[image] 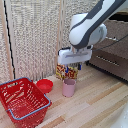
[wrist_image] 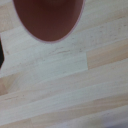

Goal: Compassionately, move the pinch receptors towards pink recepticle. Embrace the recepticle delicately and rise accordingly. Progress forward guided by applied tension and move towards the highest section of the storage unit. Place the recepticle delicately and shut the storage unit.

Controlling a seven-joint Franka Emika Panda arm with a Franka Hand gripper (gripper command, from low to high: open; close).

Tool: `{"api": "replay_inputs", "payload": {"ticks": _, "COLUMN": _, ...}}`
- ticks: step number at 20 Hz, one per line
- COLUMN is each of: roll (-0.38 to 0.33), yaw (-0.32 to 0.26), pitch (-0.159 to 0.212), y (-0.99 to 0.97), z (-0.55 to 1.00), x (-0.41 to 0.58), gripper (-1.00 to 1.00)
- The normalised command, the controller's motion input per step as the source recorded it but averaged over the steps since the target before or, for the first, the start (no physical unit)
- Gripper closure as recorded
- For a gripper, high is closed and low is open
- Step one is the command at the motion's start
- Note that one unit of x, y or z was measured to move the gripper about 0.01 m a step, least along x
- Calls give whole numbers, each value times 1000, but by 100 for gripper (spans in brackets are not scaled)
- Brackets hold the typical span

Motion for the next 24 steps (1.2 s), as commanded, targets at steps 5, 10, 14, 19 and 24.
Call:
{"api": "replay_inputs", "payload": {"ticks": 5, "roll": 0, "yaw": -6, "pitch": -2, "y": -137, "z": -384, "x": -48, "gripper": -100}}
{"api": "replay_inputs", "payload": {"ticks": 10, "roll": -8, "yaw": 0, "pitch": 0, "y": -89, "z": -375, "x": -5, "gripper": -100}}
{"api": "replay_inputs", "payload": {"ticks": 14, "roll": -29, "yaw": 33, "pitch": -17, "y": -107, "z": -409, "x": -38, "gripper": -100}}
{"api": "replay_inputs", "payload": {"ticks": 19, "roll": -6, "yaw": 43, "pitch": -33, "y": -115, "z": -403, "x": -39, "gripper": -100}}
{"api": "replay_inputs", "payload": {"ticks": 24, "roll": -1, "yaw": 7, "pitch": 0, "y": -3, "z": -199, "x": 0, "gripper": 100}}
